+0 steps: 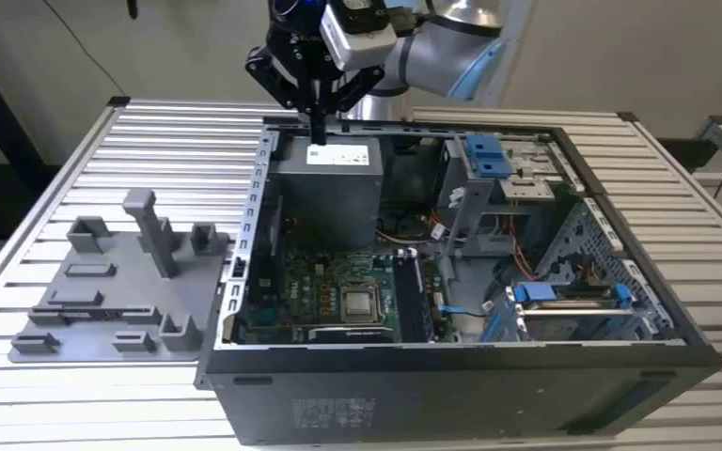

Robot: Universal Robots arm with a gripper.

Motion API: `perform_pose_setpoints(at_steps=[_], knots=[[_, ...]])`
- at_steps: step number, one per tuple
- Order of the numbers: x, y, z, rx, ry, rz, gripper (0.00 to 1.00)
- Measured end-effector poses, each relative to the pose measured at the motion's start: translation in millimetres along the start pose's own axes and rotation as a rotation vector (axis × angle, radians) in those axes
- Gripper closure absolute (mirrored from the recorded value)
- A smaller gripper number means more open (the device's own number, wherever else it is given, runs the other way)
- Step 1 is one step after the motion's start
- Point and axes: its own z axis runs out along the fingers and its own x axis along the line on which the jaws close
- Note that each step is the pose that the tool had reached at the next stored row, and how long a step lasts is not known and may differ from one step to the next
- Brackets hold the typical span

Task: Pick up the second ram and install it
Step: 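Reach for the second ram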

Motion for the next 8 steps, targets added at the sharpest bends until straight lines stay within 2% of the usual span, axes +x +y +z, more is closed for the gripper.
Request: perform_pose_setpoints(at_steps=[8], knots=[[12.4, -0.9, -0.3, 0.0001, 0.0001, 0.0, 0.89]])
